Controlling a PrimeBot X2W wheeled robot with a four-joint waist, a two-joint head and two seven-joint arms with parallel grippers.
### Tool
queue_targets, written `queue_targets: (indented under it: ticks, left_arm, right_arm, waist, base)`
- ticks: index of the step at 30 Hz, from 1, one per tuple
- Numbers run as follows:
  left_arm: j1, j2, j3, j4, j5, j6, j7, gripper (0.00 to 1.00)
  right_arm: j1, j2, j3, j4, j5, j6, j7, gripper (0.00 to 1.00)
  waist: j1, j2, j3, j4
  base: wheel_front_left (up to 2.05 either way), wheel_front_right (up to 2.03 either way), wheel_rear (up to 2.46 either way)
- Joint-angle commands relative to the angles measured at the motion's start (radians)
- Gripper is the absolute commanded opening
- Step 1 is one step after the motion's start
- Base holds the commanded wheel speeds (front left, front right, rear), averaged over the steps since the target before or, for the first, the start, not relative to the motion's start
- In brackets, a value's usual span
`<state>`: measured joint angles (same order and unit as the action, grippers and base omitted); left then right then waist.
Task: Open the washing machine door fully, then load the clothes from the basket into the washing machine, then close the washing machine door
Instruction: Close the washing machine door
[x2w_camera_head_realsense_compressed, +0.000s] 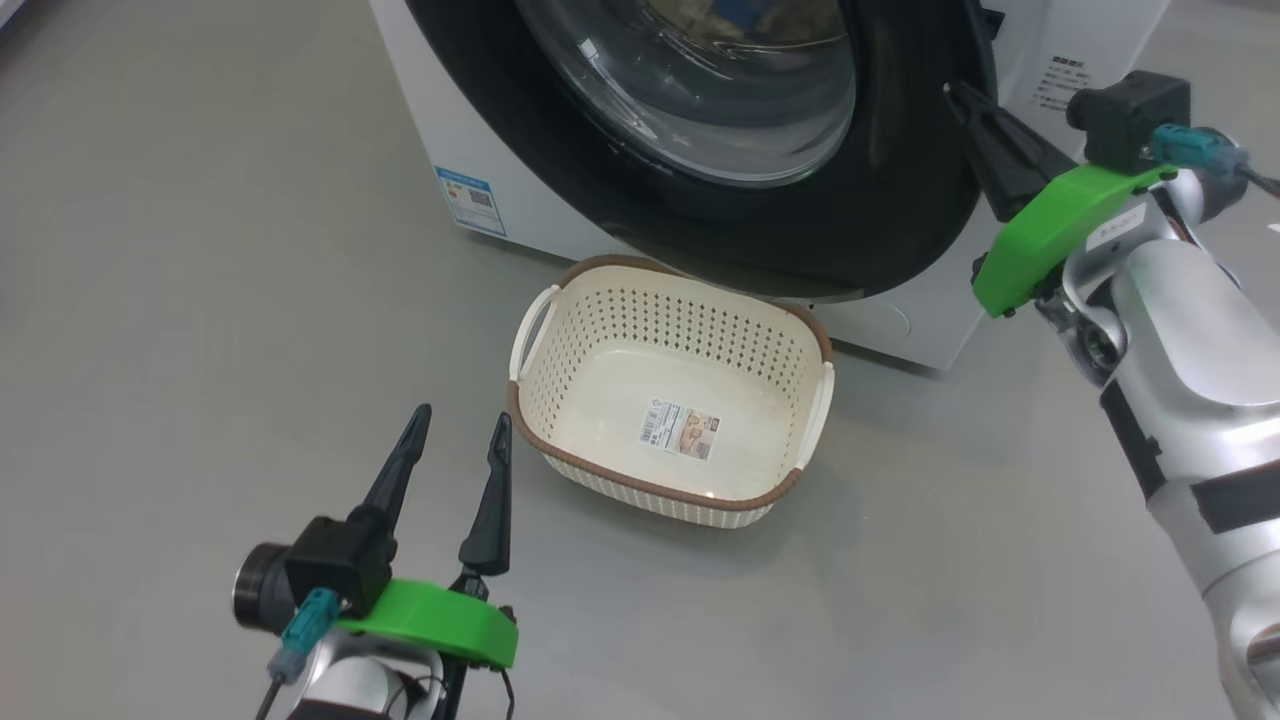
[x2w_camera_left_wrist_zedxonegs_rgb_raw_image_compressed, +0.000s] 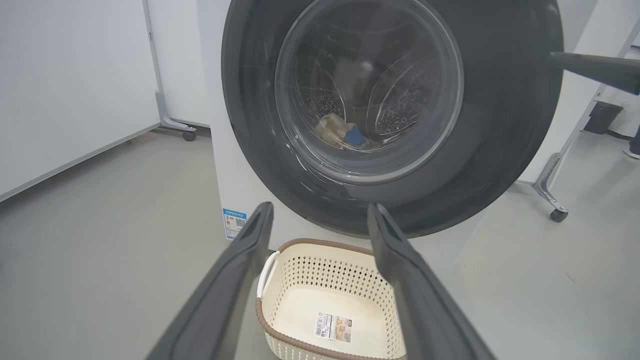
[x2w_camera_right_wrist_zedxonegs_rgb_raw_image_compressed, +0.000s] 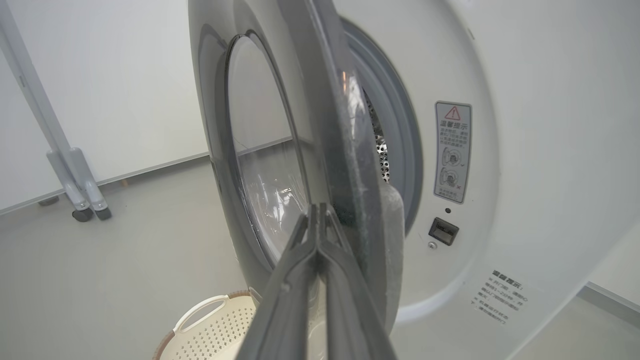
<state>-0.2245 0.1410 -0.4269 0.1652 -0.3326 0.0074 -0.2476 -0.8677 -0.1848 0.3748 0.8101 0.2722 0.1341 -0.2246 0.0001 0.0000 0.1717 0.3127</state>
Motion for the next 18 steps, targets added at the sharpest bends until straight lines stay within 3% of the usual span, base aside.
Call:
queue_targets:
  ticks: [1, 18]
  left_arm:
    - [-0.044, 0.009, 0.030, -0.024, 0.012, -0.003, -0.013, 1.00]
    - [-0.099, -0.041, 0.025, -0.021, 0.047, -0.045, -0.014, 1.00]
  right_arm:
    - [-0.052, -0.002, 0.005, -0.019, -0.003, -0.003, -0.012, 0.00]
    - [-0.277, -0.106, -0.051, 0.252, -0.008, -0.003, -0.027, 0.00]
  waist:
    - [-0.0001, 0.0000, 0.009, 0.012]
    - [-0.0001, 0.0000, 0.065, 0.099]
  base:
    - [0.00, 0.00, 0.00]
    - [0.00, 0.00, 0.00]
